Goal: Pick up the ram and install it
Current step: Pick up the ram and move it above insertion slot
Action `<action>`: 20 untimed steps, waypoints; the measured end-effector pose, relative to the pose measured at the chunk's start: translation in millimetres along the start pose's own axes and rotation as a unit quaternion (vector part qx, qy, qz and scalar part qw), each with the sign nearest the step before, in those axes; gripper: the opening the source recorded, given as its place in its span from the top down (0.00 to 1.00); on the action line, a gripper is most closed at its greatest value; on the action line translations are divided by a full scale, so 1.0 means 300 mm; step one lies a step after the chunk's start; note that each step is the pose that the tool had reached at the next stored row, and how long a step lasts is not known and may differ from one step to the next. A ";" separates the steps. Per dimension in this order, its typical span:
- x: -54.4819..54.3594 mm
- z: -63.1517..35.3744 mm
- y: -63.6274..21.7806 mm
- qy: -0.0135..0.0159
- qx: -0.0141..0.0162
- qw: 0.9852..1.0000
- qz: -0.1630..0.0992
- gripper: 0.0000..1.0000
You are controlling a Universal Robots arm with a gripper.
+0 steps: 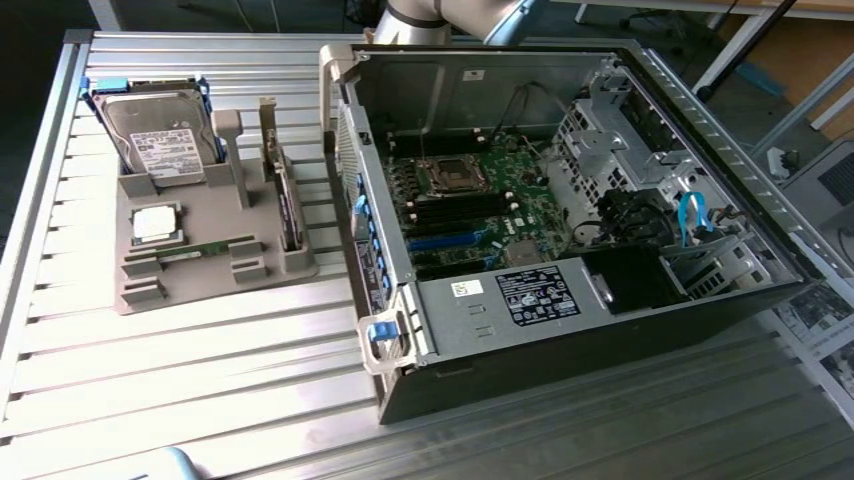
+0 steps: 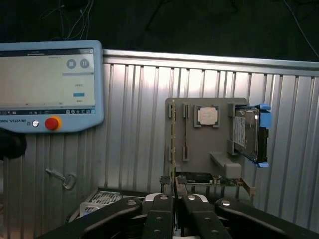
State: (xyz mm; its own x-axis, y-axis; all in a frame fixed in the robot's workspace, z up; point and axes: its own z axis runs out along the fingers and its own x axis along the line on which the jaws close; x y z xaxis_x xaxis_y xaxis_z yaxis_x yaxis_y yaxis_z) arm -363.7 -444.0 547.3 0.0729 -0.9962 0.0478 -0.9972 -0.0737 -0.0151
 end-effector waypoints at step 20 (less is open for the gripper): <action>0.003 -0.042 -0.008 0.000 -0.001 1.000 0.000 0.87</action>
State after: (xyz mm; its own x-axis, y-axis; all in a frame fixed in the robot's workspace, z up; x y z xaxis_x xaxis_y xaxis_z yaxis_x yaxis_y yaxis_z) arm -361.6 -444.0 559.9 0.0730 -0.9962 0.0477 -0.9972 -0.0737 -0.0132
